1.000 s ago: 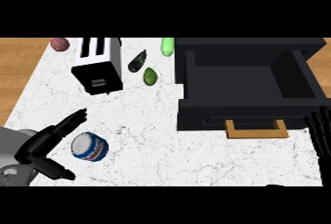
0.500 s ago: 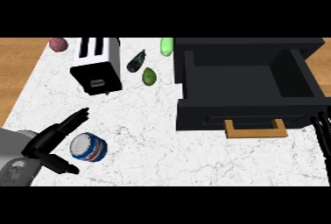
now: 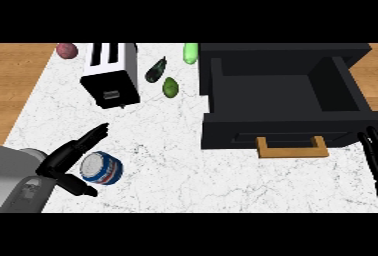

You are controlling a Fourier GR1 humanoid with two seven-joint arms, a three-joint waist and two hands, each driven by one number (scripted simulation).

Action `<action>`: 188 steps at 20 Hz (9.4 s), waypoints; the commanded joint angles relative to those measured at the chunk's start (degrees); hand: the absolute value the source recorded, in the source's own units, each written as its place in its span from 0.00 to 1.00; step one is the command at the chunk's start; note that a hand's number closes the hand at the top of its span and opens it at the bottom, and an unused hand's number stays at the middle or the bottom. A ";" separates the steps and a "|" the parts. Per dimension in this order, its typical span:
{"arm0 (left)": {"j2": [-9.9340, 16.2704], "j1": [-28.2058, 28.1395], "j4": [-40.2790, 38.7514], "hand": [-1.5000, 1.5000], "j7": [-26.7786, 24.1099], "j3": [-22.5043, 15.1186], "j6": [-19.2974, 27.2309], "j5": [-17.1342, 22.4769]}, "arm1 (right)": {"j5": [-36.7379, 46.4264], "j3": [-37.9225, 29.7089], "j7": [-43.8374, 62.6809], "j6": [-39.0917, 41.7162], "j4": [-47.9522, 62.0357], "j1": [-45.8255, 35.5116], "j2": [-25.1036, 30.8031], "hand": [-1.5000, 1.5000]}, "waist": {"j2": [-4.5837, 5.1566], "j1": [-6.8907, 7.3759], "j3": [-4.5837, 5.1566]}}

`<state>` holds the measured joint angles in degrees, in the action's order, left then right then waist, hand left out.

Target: Pick up the can, place it into the drawer and close the drawer

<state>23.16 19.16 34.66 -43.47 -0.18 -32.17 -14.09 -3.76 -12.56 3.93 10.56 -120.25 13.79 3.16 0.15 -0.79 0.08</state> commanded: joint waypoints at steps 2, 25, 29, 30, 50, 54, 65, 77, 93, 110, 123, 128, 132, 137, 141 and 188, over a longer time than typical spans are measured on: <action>-1.17 0.96 -0.50 0.00 -4.77 -1.72 -6.04 0.02 | 2.06 1.33 -2.21 -0.41 1.71 0.60 -1.69 0.00 | -0.11 0.41 -0.06; -7.63 0.13 3.99 1.00 -0.53 -6.92 -6.11 3.23 | -3.45 -4.32 -0.35 2.00 -0.22 0.76 0.70 0.00 | -0.19 0.71 -0.10; -7.07 -1.70 6.27 1.00 2.20 -7.14 -9.68 6.17 | -1.56 0.25 1.06 0.60 -4.92 5.14 -3.02 0.00 | -0.29 0.58 -0.08; -7.52 -1.49 7.20 1.00 1.02 -7.70 -9.27 5.94 | -2.78 -2.20 2.63 0.48 -2.81 0.73 -0.96 0.00 | -0.20 0.74 -0.07; -18.80 -2.55 37.10 1.00 33.76 6.10 32.36 19.68 | 0.54 0.55 2.26 -1.82 -6.43 2.31 -3.10 0.00 | -0.48 1.46 -0.15; -21.12 0.01 43.66 1.00 37.78 2.85 36.88 16.81 | -1.83 -0.93 3.43 -0.62 -7.83 4.28 -3.10 0.00 | -0.38 0.80 -0.11; -23.12 15.55 47.01 1.00 55.37 -5.07 45.59 13.71 | -4.56 -4.64 1.00 1.78 -7.13 4.20 -1.78 0.00 | -0.24 0.24 -0.10; -23.15 39.91 30.02 1.00 58.54 -10.21 57.05 16.97 | -5.55 -5.58 1.86 2.81 -5.91 2.67 -0.56 0.00 | -0.05 -0.58 -0.10; -23.16 61.58 4.24 1.00 54.67 -12.07 62.43 26.27 | -1.96 -2.81 -0.15 2.73 -3.70 3.15 -2.92 0.00 | 0.31 -1.67 -0.16; -23.16 67.25 -8.65 1.00 49.04 -24.90 66.55 38.01 | -1.90 -2.69 1.55 1.61 -0.86 -3.22 -1.30 0.00 | 0.85 -4.01 -0.25; -23.16 64.29 -11.87 1.00 43.45 -32.46 69.39 41.66 | -0.38 -1.73 3.31 0.92 -2.42 -3.96 -1.06 0.00 | 1.26 -5.77 -0.25; -23.16 63.35 -13.90 0.00 41.58 -34.37 70.76 42.14 | -0.98 -2.05 4.55 0.95 -1.86 -6.17 0.04 0.00 | 1.44 -5.98 -0.24; -23.16 61.54 -15.43 0.00 39.51 -34.43 71.92 43.19 | -2.80 -3.43 6.31 0.93 -1.45 -8.83 1.56 0.00 | 1.60 -5.77 -0.21; -23.16 59.70 -13.33 0.00 37.97 -35.99 77.32 44.97 | -0.15 -0.02 3.63 1.16 -2.04 -6.94 -0.73 0.00 | 1.93 -7.73 -0.25; -23.16 63.55 -15.18 0.00 40.15 -36.35 77.00 45.57 | -1.95 -2.07 3.10 1.59 -1.72 -7.51 0.36 0.00 | 1.73 -7.18 -0.27; -8.03 54.16 11.46 0.00 51.28 -35.70 78.20 47.62 | 64.93 15.20 -9.48 -26.35 41.25 -27.35 5.18 0.00 | -0.52 2.85 -0.09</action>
<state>10.47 77.39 40.34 5.55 -35.62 47.16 34.51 61.15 3.65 -4.20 -12.78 -85.59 -12.79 9.37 -0.77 1.84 0.61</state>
